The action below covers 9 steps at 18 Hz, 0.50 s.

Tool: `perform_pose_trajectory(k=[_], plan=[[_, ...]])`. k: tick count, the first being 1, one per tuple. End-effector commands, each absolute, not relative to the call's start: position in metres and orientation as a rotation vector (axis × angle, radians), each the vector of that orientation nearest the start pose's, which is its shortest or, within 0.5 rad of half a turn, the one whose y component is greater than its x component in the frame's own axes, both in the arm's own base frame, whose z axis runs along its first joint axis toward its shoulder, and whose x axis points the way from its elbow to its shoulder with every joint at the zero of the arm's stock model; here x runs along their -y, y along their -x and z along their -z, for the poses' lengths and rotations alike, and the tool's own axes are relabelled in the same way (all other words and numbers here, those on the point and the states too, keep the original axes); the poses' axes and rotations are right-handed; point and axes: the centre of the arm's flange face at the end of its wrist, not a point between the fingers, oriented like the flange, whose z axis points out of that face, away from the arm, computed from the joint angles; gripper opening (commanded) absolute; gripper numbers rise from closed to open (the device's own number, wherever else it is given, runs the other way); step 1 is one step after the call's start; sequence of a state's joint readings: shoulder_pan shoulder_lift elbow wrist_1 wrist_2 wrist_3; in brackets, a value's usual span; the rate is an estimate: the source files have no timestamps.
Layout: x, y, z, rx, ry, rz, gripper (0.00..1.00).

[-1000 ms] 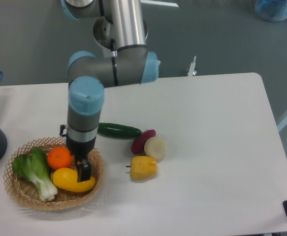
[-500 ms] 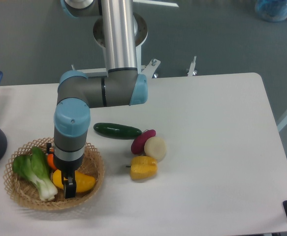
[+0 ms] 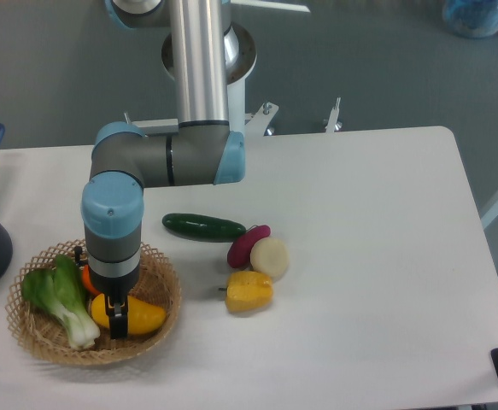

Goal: Pick up the mango from the basket
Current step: 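Lower the gripper onto the yellow mango in the basket, then close the gripper around the yellow mango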

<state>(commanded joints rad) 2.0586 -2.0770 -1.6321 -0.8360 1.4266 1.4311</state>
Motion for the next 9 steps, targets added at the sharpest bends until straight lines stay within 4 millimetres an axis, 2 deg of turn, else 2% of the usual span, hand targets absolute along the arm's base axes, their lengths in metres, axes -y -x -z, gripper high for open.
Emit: perform_pose_trajectory(k=[9], plan=[[-0.644,0.176,-0.223,-1.384,2.61,-0.055,0.96]])
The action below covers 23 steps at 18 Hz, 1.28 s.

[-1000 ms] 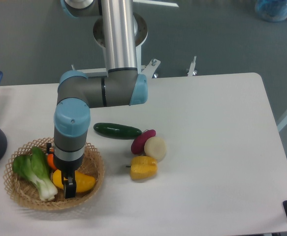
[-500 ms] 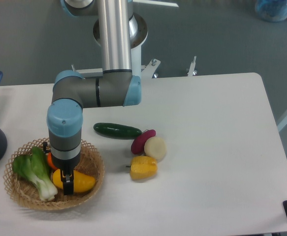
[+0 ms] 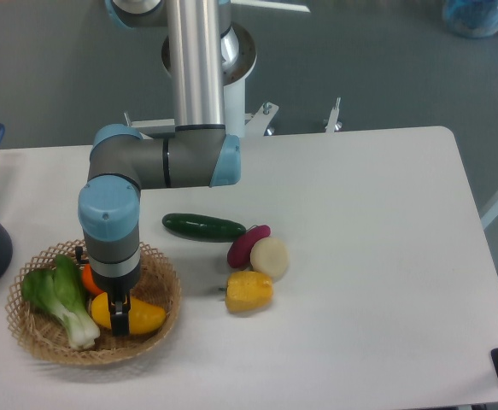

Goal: Pick up the mango from the basket
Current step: 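Close the gripper around the yellow mango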

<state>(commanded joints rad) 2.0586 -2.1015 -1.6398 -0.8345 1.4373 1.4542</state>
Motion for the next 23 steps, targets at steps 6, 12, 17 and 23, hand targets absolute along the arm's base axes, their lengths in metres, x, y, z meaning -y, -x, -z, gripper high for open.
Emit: perform_pose_trajectory(k=[6,12,17,23], plan=[[-0.651,0.183,-0.22,-1.393,2.632,-0.092,0.95],[-0.653,0.183,-0.203,-1.388,2.651,-0.061,0.8],[-0.654,0.182,-0.211,-1.293,2.689,-0.065,0.4],[-0.652,0.178,-0.267,-1.22,2.653,-0.146,0.38]])
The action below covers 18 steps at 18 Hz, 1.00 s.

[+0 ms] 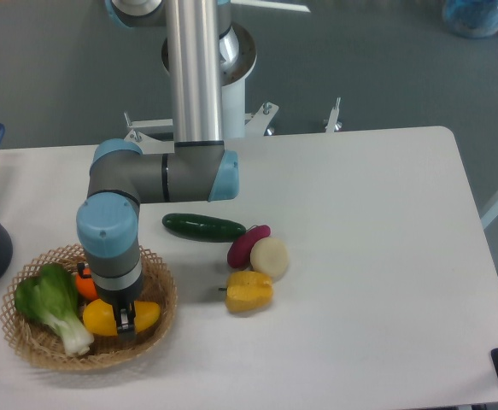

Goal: Pick up the mango from the basket
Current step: 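Close the gripper around the yellow mango, then lift the mango out of the basket and carry it toward the table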

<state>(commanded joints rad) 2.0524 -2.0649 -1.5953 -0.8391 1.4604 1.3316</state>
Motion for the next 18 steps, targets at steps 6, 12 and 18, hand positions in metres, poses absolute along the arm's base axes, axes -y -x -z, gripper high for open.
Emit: perform_pose_trajectory(k=[6,12,18], plan=[[-0.623,0.211,-0.328,-0.79,2.743,-0.212,0.39],[-0.54,0.342,-0.344,-0.427,2.823,-0.268,0.39],[-0.477,0.433,-0.323,-0.194,2.891,-0.271,0.39]])
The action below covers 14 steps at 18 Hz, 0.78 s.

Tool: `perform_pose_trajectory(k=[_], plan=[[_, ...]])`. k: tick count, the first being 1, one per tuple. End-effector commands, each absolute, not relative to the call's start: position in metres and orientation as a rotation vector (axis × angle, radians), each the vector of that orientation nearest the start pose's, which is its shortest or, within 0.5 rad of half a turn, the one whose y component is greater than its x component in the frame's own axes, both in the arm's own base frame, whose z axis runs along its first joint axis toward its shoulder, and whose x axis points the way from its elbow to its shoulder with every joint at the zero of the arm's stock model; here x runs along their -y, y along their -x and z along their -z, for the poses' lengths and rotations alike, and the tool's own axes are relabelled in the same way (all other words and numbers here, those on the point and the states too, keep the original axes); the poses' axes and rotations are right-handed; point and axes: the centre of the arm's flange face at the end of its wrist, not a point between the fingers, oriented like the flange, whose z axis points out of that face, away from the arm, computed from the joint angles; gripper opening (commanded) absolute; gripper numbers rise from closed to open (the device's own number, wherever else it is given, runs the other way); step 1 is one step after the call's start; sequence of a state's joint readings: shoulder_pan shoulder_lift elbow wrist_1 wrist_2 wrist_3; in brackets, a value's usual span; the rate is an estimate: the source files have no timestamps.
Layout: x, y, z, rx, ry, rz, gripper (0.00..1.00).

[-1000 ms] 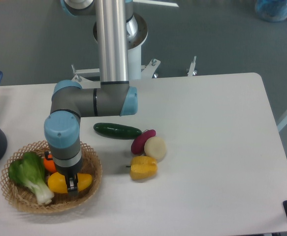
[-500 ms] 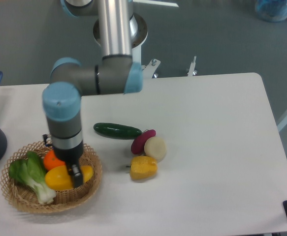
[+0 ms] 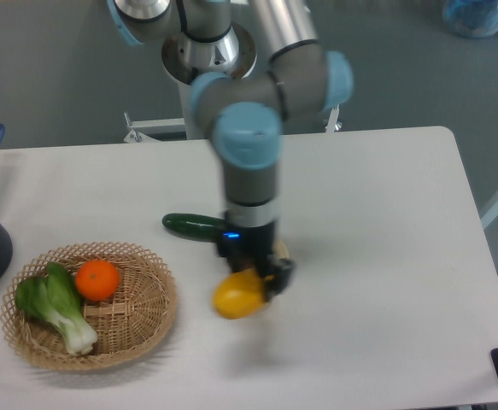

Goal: Pick up the mango from the basket
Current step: 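Lift the mango out of the basket and carry it toward the table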

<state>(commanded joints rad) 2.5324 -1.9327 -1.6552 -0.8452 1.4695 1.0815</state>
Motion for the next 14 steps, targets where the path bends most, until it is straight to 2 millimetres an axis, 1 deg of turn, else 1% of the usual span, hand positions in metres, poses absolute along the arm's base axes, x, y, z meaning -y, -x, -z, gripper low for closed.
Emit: perform_pose_trajectory(k=[3,5,6,9,14], plan=[[-0.448,0.463,-0.319,-0.118,2.909,-0.277,0.4],[-0.436,0.475,-0.314,-0.081,2.933,-0.285,0.41],[-0.43,0.48,-0.314,-0.067,2.955,-0.309,0.41],[-0.426,0.48,-0.316,-0.082,3.0,-0.35,0.41],[-0.424,0.475,-0.319,-0.122,3.034,-0.332,0.41]])
